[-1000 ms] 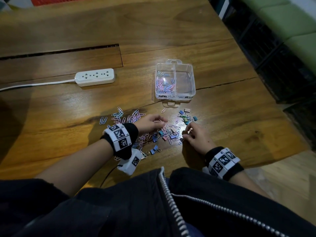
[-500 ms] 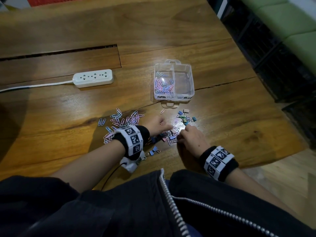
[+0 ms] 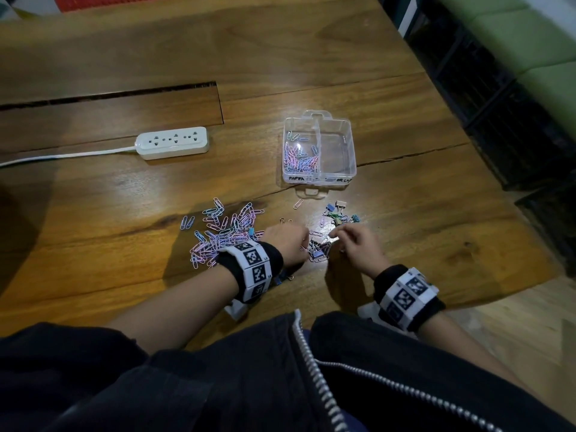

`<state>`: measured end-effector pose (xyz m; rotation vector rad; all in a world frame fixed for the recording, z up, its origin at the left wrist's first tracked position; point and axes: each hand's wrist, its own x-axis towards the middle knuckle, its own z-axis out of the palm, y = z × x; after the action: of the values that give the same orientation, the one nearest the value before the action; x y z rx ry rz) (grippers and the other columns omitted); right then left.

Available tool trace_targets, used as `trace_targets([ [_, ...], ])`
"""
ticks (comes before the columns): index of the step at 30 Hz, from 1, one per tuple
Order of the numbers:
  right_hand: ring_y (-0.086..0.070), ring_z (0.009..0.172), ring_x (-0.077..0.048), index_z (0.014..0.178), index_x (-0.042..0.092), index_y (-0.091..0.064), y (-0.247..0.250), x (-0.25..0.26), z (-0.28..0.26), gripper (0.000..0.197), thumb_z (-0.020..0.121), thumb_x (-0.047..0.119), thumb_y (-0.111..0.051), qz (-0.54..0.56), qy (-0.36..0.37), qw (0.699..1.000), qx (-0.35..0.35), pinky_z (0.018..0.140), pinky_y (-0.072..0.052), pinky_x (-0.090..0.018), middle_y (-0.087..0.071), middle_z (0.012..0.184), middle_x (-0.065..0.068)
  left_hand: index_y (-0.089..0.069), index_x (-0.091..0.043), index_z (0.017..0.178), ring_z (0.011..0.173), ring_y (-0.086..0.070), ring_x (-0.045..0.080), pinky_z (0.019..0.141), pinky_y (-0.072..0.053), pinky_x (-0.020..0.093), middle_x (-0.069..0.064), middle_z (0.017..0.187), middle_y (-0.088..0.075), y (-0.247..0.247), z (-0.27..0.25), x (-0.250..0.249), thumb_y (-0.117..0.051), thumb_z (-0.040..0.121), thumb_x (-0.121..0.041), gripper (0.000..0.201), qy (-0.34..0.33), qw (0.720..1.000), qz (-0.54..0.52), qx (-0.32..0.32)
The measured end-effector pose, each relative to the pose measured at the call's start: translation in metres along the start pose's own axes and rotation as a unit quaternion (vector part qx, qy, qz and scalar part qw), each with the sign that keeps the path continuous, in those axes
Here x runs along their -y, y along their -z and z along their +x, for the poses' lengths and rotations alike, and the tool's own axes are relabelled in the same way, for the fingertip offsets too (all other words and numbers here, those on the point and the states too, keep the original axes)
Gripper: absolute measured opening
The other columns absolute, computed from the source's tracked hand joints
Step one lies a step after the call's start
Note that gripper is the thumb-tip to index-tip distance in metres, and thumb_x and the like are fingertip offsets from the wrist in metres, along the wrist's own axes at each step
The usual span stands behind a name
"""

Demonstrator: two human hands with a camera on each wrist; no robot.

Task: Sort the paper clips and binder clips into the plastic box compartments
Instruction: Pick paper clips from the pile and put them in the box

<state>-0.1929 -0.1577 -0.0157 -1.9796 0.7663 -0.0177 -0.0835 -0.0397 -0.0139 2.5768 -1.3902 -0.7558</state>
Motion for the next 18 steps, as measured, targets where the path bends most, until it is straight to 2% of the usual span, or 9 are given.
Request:
trace_targets([
  [2, -0.051, 0.056, -0.004, 0.079, 0.012, -0.058, 0.007, 0.007, -0.001, 0.028, 0.093, 0.000, -0.037, 0.170, -0.067, 0.983, 0.029, 0.056, -0.041, -0.016, -0.055, 0.074, -0.002, -0.058, -0.016, 0.096, 0.097, -0.058, 0.020, 0.073, -0.040, 0.026, 0.003, 0.102, -0.063, 0.001, 0.002, -0.001, -0.050, 0.090, -0.027, 0.015, -0.004, 1.000, 0.016, 0.004],
  [3, -0.049, 0.055, -0.006, 0.079, 0.012, -0.056, 0.010, 0.010, -0.002, 0.030, 0.093, -0.003, -0.034, 0.235, -0.090, 0.967, 0.045, 0.054, -0.040, -0.015, -0.053, 0.071, -0.003, -0.059, -0.015, 0.096, 0.098, -0.058, 0.021, 0.073, -0.041, 0.027, 0.004, 0.103, -0.063, 0.002, 0.003, -0.001, -0.047, 0.092, -0.027, 0.017, -0.005, 1.000, 0.022, 0.008],
  [5, -0.043, 0.057, -0.010, 0.080, 0.011, -0.055, 0.012, 0.012, -0.003, 0.032, 0.093, -0.005, -0.031, 0.280, -0.116, 0.951, 0.059, 0.054, -0.035, -0.017, -0.050, 0.071, -0.003, -0.058, -0.012, 0.101, 0.099, -0.057, 0.022, 0.075, -0.042, 0.029, 0.006, 0.106, -0.062, 0.005, 0.005, 0.003, -0.044, 0.094, -0.029, 0.022, 0.003, 1.000, 0.016, 0.017],
  [8, -0.041, 0.062, -0.009, 0.080, 0.015, -0.052, 0.005, 0.008, -0.002, 0.025, 0.095, 0.008, -0.033, 0.123, -0.098, 0.986, 0.051, 0.057, -0.032, -0.018, -0.045, 0.069, 0.003, -0.055, -0.009, 0.106, 0.088, -0.058, 0.020, 0.069, -0.046, 0.025, 0.005, 0.100, -0.060, 0.011, 0.008, 0.011, -0.044, 0.095, -0.033, 0.029, 0.036, 0.991, -0.117, 0.054],
  [10, -0.045, 0.066, -0.008, 0.094, 0.013, -0.052, -0.001, 0.004, -0.002, 0.009, 0.092, 0.021, -0.047, -0.035, -0.051, 0.996, 0.062, 0.060, -0.034, -0.019, -0.047, 0.073, 0.008, -0.052, -0.007, 0.107, 0.072, -0.053, 0.014, 0.059, -0.043, 0.020, -0.001, 0.085, -0.055, 0.018, 0.006, 0.014, -0.039, 0.097, -0.030, 0.028, 0.051, 0.972, -0.220, 0.065],
  [12, -0.050, 0.077, -0.012, 0.108, 0.016, -0.049, -0.006, -0.003, -0.002, 0.032, 0.081, 0.026, -0.063, -0.183, -0.011, 0.979, 0.087, 0.070, -0.039, -0.022, -0.051, 0.086, 0.005, -0.049, -0.009, 0.106, 0.071, -0.048, 0.013, 0.064, -0.040, 0.023, 0.000, 0.083, -0.050, 0.026, 0.006, 0.017, -0.033, 0.099, -0.029, 0.026, 0.061, 0.957, -0.276, 0.063],
  [14, -0.049, 0.092, -0.018, 0.113, 0.022, -0.048, -0.007, -0.005, 0.000, 0.043, 0.076, 0.029, -0.068, -0.259, 0.003, 0.962, 0.089, 0.079, -0.038, -0.027, -0.051, 0.100, -0.003, -0.047, -0.009, 0.098, 0.060, -0.045, 0.010, 0.055, -0.039, 0.022, 0.000, 0.077, -0.046, 0.030, 0.006, 0.021, -0.032, 0.099, -0.029, 0.024, 0.095, 0.918, -0.378, 0.073],
  [16, -0.045, 0.092, -0.016, 0.110, 0.022, -0.051, -0.005, -0.003, 0.001, 0.036, 0.077, 0.028, -0.066, -0.262, 0.012, 0.962, 0.080, 0.079, -0.037, -0.027, -0.049, 0.102, -0.004, -0.045, -0.011, 0.084, 0.041, -0.042, 0.004, 0.039, -0.034, 0.016, -0.001, 0.068, -0.044, 0.032, 0.008, 0.024, -0.035, 0.098, -0.022, 0.021, 0.138, 0.837, -0.524, 0.083],
  [18, -0.045, 0.093, -0.016, 0.104, 0.018, -0.055, -0.004, -0.002, 0.003, 0.023, 0.083, 0.024, -0.060, -0.253, 0.024, 0.964, 0.076, 0.078, -0.035, -0.025, -0.050, 0.103, -0.005, -0.044, -0.012, 0.077, 0.036, -0.042, 0.004, 0.036, -0.033, 0.015, 0.002, 0.066, -0.048, 0.034, 0.007, 0.024, -0.038, 0.095, -0.014, 0.019, 0.166, 0.767, -0.617, 0.069],
])
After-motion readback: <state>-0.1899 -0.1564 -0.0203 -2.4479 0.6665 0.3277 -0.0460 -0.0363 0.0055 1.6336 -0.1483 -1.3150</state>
